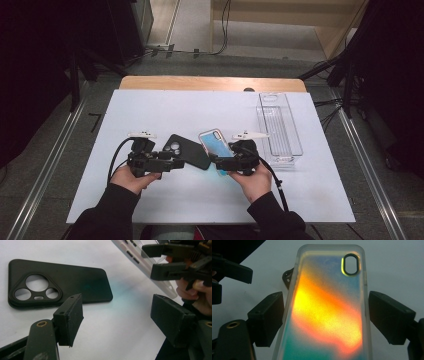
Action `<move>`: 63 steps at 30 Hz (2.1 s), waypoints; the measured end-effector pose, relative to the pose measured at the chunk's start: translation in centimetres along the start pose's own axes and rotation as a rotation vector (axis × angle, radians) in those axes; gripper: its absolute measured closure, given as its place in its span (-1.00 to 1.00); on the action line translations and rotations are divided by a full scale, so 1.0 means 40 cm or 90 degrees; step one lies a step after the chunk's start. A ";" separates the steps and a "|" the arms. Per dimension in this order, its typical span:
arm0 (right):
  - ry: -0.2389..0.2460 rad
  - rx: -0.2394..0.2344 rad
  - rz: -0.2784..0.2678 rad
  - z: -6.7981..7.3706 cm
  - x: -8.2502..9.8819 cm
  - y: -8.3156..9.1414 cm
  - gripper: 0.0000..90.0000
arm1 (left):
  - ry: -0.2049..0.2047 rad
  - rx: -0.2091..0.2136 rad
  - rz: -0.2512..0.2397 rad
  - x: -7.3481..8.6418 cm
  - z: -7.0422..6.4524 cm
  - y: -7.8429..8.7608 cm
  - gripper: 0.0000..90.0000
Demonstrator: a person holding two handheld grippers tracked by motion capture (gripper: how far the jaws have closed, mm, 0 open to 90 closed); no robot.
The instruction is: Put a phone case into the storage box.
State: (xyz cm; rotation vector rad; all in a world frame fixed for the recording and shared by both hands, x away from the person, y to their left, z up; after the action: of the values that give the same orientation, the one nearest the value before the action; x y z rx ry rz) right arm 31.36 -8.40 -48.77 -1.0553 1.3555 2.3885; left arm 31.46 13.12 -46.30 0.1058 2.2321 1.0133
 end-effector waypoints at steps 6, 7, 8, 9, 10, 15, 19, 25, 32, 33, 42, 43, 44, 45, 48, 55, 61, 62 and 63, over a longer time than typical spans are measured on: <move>-0.011 -0.017 -0.016 0.016 -0.002 -0.006 -0.68 | 0.001 0.006 -0.015 -0.017 -0.005 0.008 -0.41; -0.011 -0.017 -0.016 0.016 -0.002 -0.006 -0.68 | 0.002 0.007 -0.021 -0.021 -0.005 0.009 -0.41; -0.019 -0.023 -0.028 0.019 -0.004 -0.006 -0.68 | 0.006 0.007 -0.022 -0.024 -0.005 0.011 -0.41; -0.019 -0.023 -0.028 0.019 -0.004 -0.006 -0.68 | 0.011 0.008 -0.025 -0.027 -0.007 0.011 -0.41; -0.028 -0.030 -0.031 0.021 -0.001 -0.012 -0.68 | 0.015 0.008 -0.026 -0.034 -0.007 0.011 -0.41; -0.043 -0.038 -0.041 0.034 0.005 -0.031 -0.68 | 0.027 -0.008 -0.030 -0.051 -0.010 0.005 -0.41; -0.054 -0.047 -0.056 0.044 0.003 -0.047 -0.68 | 0.025 -0.040 -0.029 -0.067 -0.007 -0.003 -0.41; -0.055 -0.043 -0.071 0.048 -0.001 -0.061 -0.68 | 0.054 -0.041 -0.039 -0.085 0.004 -0.011 -0.41; -0.079 -0.073 -0.082 0.067 0.001 -0.086 -0.68 | 0.107 -0.058 -0.051 -0.115 0.022 -0.040 -0.34; -0.079 -0.073 -0.082 0.067 0.001 -0.086 -0.68 | 0.107 -0.058 -0.051 -0.115 0.022 -0.040 -0.33; -0.095 -0.091 -0.094 0.090 0.003 -0.100 -0.68 | 0.124 -0.109 -0.070 -0.127 0.050 -0.055 -0.16; -0.093 -0.092 -0.096 0.092 0.003 -0.101 -0.68 | 0.135 -0.105 -0.067 -0.127 0.053 -0.060 -0.15; -0.097 -0.093 -0.100 0.094 0.002 -0.103 -0.68 | 0.141 -0.097 -0.059 -0.127 0.055 -0.068 -0.05; -0.097 -0.093 -0.100 0.094 0.002 -0.103 -0.68 | 0.141 -0.097 -0.059 -0.127 0.055 -0.068 -0.01; -0.098 -0.100 -0.106 0.101 0.002 -0.108 -0.68 | 0.165 -0.067 -0.058 -0.128 0.053 -0.080 0.15; -0.091 -0.105 -0.107 0.115 0.009 -0.115 -0.68 | 0.194 -0.029 -0.065 -0.122 0.054 -0.088 0.63; -0.089 -0.108 -0.108 0.117 0.011 -0.124 -0.68 | 0.199 -0.009 -0.077 -0.128 0.044 -0.085 0.72; -0.093 -0.113 -0.105 0.116 0.011 -0.126 -0.68 | 0.193 -0.001 -0.076 -0.128 0.043 -0.084 0.73; -0.096 -0.120 -0.101 0.115 0.012 -0.126 -0.68 | 0.191 0.001 -0.076 -0.128 0.041 -0.084 0.73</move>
State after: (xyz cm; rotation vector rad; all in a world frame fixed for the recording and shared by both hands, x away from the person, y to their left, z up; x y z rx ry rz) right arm 31.25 -1.93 -50.98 -0.9654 0.9759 2.4553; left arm 37.06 10.14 -46.59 -0.1882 2.4752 1.0163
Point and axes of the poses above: each handheld gripper's, and its own axes: y roughly backward along the jaws, x roughly out of its underside, z roughly to its left, the point moved 6 cm from there along -y, roughly forward along the jaws, and after that the axes turned 5 degrees about z, right-handed, at the moved point
